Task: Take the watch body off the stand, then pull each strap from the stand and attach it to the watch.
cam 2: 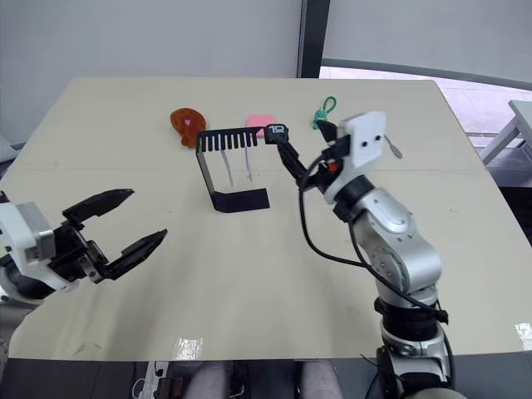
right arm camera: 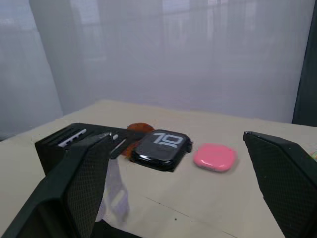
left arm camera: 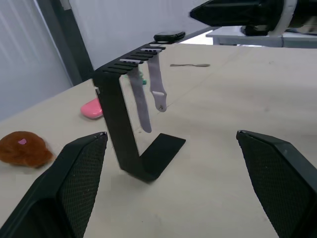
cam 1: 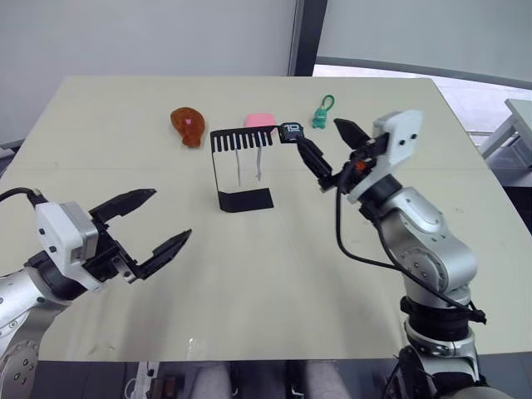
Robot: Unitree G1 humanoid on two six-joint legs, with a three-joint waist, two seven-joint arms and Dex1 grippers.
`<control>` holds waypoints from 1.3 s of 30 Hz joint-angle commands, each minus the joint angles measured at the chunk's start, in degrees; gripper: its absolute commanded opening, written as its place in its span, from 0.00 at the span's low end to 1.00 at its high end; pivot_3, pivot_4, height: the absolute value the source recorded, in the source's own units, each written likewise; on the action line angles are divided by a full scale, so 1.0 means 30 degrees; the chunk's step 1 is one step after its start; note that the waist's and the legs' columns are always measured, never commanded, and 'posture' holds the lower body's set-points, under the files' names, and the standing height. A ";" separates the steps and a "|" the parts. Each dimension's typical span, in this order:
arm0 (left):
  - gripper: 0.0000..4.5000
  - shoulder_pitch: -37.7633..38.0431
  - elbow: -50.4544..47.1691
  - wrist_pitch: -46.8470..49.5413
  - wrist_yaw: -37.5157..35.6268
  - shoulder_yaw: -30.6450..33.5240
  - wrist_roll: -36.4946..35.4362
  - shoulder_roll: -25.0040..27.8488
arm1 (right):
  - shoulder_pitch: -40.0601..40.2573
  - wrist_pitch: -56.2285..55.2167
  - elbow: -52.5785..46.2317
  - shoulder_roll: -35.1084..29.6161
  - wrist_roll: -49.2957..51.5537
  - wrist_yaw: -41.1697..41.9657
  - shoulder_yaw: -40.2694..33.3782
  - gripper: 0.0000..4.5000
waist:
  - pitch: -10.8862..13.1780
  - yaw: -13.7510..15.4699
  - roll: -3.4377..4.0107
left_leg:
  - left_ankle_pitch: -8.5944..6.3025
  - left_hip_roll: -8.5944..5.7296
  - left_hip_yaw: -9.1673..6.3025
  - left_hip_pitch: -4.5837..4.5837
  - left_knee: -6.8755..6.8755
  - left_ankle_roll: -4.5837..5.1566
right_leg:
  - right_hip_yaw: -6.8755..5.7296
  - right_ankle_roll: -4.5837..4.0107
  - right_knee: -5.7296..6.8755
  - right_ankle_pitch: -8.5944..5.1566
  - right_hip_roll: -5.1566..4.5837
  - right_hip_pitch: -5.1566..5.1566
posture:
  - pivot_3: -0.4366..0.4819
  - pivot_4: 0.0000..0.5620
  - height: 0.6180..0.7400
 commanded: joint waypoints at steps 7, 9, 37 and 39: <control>1.00 -0.0968 -0.0114 0.0207 -0.0071 -0.0380 -0.0302 0.0014 | -0.1994 0.1664 -0.0431 0.2274 -0.1737 -0.3238 0.1033 1.00 | -0.0010 0.0058 -0.0016 | 0.0108 -0.0014 -0.0008 -0.0164 0.0018 -0.0041 | 0.0018 -0.0004 0.0109 0.0001 0.0001 -0.0221 | 0.48 0.27 1.00; 1.00 -0.1077 -0.0158 0.0044 -0.0036 -0.0616 -0.0091 -0.0108 | -0.2249 0.1713 -0.0204 0.2585 -0.2007 -0.3418 0.1041 1.00 | -0.0010 0.0054 -0.0017 | 0.0107 -0.0021 -0.0007 -0.0169 0.0009 -0.0039 | 0.0022 -0.0004 0.0113 0.0002 0.0001 -0.0220 | 0.48 0.27 1.00; 1.00 -0.1877 -0.0893 -0.0168 0.0523 -0.1371 0.0387 -0.0282 | -0.4113 0.4671 0.1092 0.4085 -0.3273 -0.4004 0.0835 1.00 | -0.0010 -0.0008 -0.0017 | 0.0118 -0.0016 -0.0003 -0.0171 -0.0004 -0.0046 | 0.0025 -0.0004 0.0119 0.0002 0.0006 -0.0233 | 0.48 0.27 1.00; 1.00 -0.1890 -0.0895 -0.0136 0.0534 -0.1449 0.0429 -0.0303 | -0.4094 0.4720 0.1039 0.4134 -0.3285 -0.4068 0.0813 1.00 | -0.0009 -0.0012 -0.0017 | 0.0117 -0.0017 -0.0003 -0.0171 -0.0007 -0.0046 | 0.0025 -0.0004 0.0118 0.0002 0.0007 -0.0233 | 0.48 0.27 1.00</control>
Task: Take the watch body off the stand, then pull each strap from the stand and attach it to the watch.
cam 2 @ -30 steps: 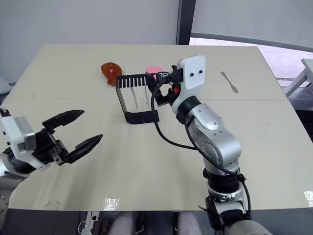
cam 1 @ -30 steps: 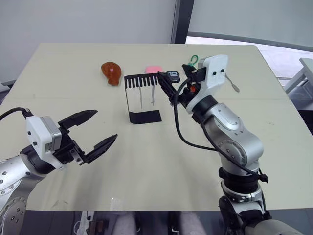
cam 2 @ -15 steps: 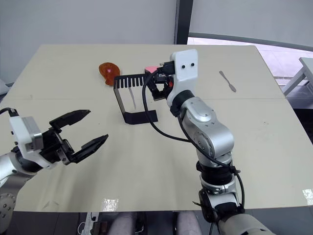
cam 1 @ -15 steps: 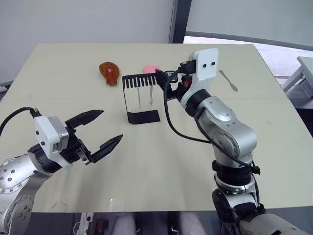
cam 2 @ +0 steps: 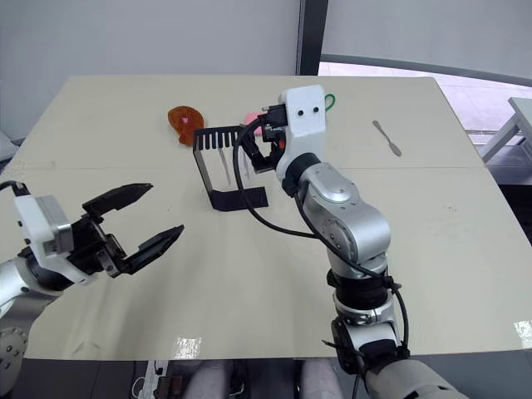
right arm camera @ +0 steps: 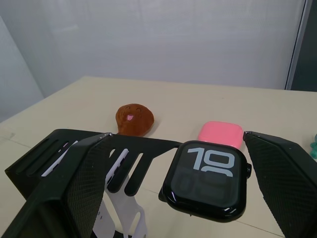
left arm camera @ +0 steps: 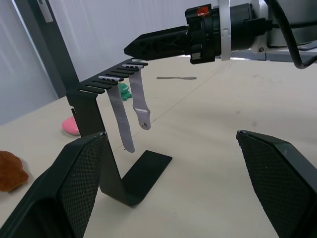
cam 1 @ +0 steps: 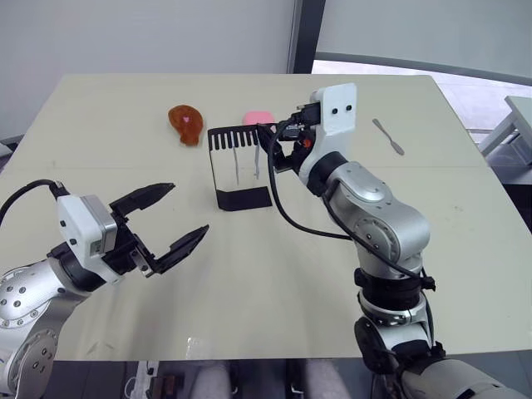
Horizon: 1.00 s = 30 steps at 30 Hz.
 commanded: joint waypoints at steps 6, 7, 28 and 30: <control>1.00 -0.0203 -0.0670 -0.0260 0.0060 -0.0251 0.0160 0.0050 | -0.0078 -0.0197 -0.0905 0.0243 -0.0598 -0.0683 -0.0214 1.00 | 0.0000 0.0003 0.0000 | 0.0000 0.0000 0.0001 0.0000 -0.0001 0.0000 | 0.0001 0.0000 -0.0001 0.0000 0.0000 0.0000 | 0.48 0.27 1.00; 1.00 -0.0207 -0.0648 -0.0284 0.0065 -0.0299 0.0193 0.0032 | -0.0079 -0.0182 -0.0915 0.0241 -0.0649 -0.0712 -0.0225 1.00 | 0.0000 0.0000 -0.0001 | 0.0000 0.0000 0.0001 0.0000 -0.0001 0.0000 | 0.0001 0.0000 -0.0001 0.0000 0.0000 0.0000 | 0.48 0.27 1.00; 1.00 0.0191 -0.0747 -0.0322 0.0234 0.0233 0.0383 0.0024 | -0.0088 0.0130 -0.0765 0.0441 -0.0868 -0.0722 -0.0401 1.00 | 0.0000 -0.0002 0.0000 | 0.0000 0.0001 0.0000 0.0000 -0.0007 0.0000 | 0.0002 0.0000 -0.0011 0.0000 0.0000 -0.0001 | 0.48 0.27 1.00; 1.00 0.0283 -0.0808 -0.0307 0.0253 0.0316 0.0336 0.0021 | -0.0127 0.0157 -0.0720 0.0474 -0.0864 -0.0704 -0.0403 1.00 | 0.0000 0.0003 0.0000 | 0.0000 0.0000 0.0000 0.0000 -0.0007 0.0000 | 0.0002 0.0000 -0.0012 0.0000 0.0000 -0.0001 | 0.48 0.27 1.00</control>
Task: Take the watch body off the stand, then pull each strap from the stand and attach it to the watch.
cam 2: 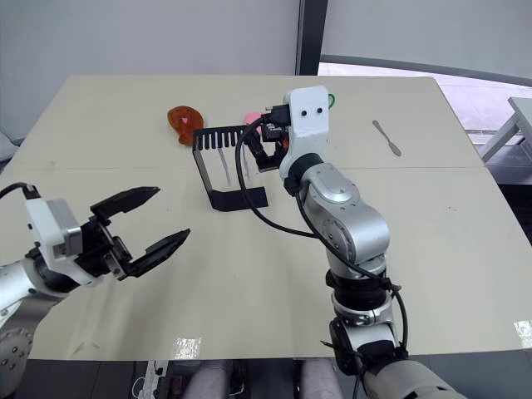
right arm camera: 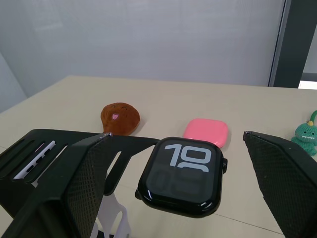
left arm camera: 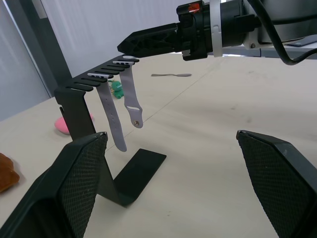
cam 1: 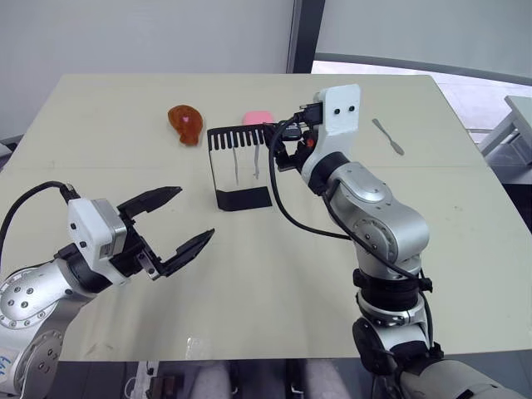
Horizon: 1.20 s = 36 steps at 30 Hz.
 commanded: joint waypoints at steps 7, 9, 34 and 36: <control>1.00 0.0275 -0.0803 -0.0252 0.0222 0.0788 -0.0053 0.0018 | -0.0206 -0.0122 -0.0562 0.0316 -0.0118 -0.0272 -0.0238 0.88 | 0.0000 -0.0002 0.0000 | 0.0000 0.0000 -0.0001 0.0000 -0.0003 0.0000 | 0.0000 0.0000 -0.0002 0.0000 0.0000 0.0000 | 0.48 0.27 1.00; 1.00 0.0300 -0.0844 -0.0232 0.0238 0.0778 -0.0062 -0.0003 | -0.0190 -0.0142 -0.0580 0.0328 -0.0123 -0.0262 -0.0243 0.70 | 0.0000 -0.0003 0.0000 | 0.0000 0.0000 0.0000 0.0000 -0.0004 0.0000 | -0.0001 0.0000 -0.0002 0.0000 0.0000 0.0000 | 0.48 0.27 1.00; 1.00 -0.2169 0.0438 0.0194 -0.1514 -0.0768 -0.1013 0.0768 | 0.1694 -0.3083 -0.4136 -0.3270 0.1579 0.2867 -0.2678 0.37 | 0.0000 0.0088 -0.0002 | -0.0002 -0.0011 -0.0003 -0.0004 -0.0007 0.0005 | -0.0004 0.0000 -0.0054 0.0000 -0.0006 0.0004 | 0.48 0.27 1.00; 1.00 -0.2650 0.0730 0.0317 -0.2207 -0.1400 -0.1179 0.0886 | 0.2955 -0.3158 -0.4578 -0.4584 0.1531 0.3221 -0.3643 0.37 | 0.0000 0.0131 -0.0003 | -0.0001 -0.0012 -0.0008 -0.0003 -0.0010 0.0005 | -0.0007 0.0000 -0.0061 0.0000 -0.0004 0.0004 | 0.48 0.27 1.00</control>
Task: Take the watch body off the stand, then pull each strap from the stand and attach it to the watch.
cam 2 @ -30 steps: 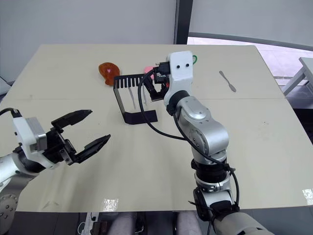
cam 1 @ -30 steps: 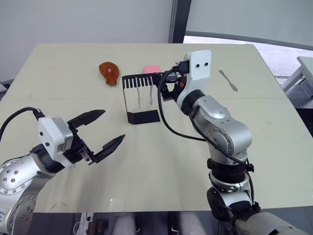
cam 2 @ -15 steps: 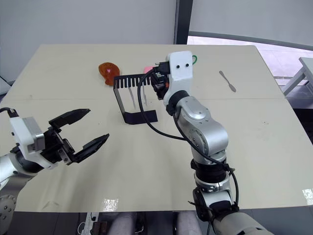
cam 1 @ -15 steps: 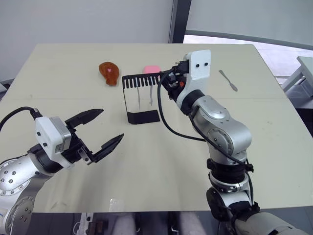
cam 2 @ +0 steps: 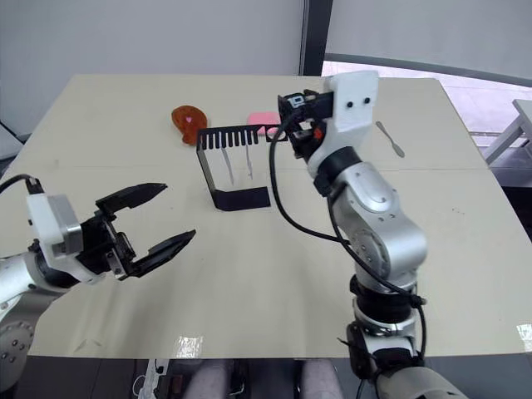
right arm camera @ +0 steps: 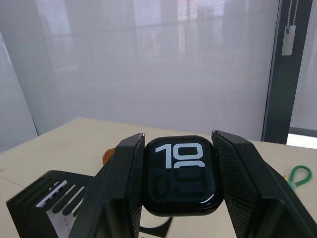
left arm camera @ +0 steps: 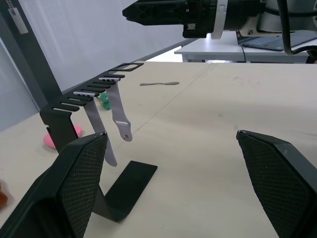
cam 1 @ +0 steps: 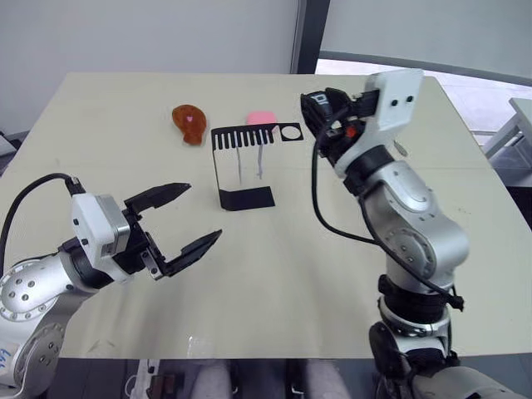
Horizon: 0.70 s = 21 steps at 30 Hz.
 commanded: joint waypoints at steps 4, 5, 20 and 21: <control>1.00 -0.0505 0.0330 0.0240 -0.2795 -0.1976 -0.0655 0.0959 | 0.4846 -0.1686 -0.1918 -0.2989 -0.0439 0.1570 -0.1828 0.37 | -0.0002 0.0225 -0.0004 | -0.0001 -0.0014 0.0020 -0.0002 -0.0024 0.0003 | 0.0007 0.0001 -0.0005 0.0000 0.0001 0.0008 | 0.48 0.27 1.00; 1.00 -0.0474 0.0449 0.0186 -0.3198 -0.2154 -0.0607 0.1069 | 0.5874 -0.2197 -0.1849 -0.3290 -0.0862 0.1640 -0.1700 0.37 | -0.0003 0.0226 -0.0005 | -0.0001 -0.0007 0.0022 -0.0003 -0.0029 0.0003 | 0.0005 0.0001 -0.0018 0.0000 0.0007 0.0011 | 0.48 0.27 1.00; 1.00 -0.0844 0.1146 0.0492 -0.4472 -0.3100 -0.0651 0.0998 | 1.3355 -0.7780 0.3642 -0.2456 -0.1384 0.3689 -0.1380 0.37 | -0.0003 0.0375 -0.0004 | 0.0028 -0.0021 0.0039 0.0021 -0.0012 0.0009 | 0.0074 -0.0001 -0.0044 0.0002 0.0019 0.0007 | 0.48 0.27 1.00; 1.00 -0.0895 0.1237 0.0485 -0.4532 -0.3098 -0.0626 0.1023 | 1.3492 -0.8087 0.4048 -0.2398 -0.1408 0.3856 -0.1269 0.37 | -0.0003 0.0383 -0.0005 | 0.0028 -0.0018 0.0039 0.0030 -0.0007 0.0008 | 0.0076 -0.0001 -0.0035 0.0002 0.0022 0.0008 | 0.48 0.27 1.00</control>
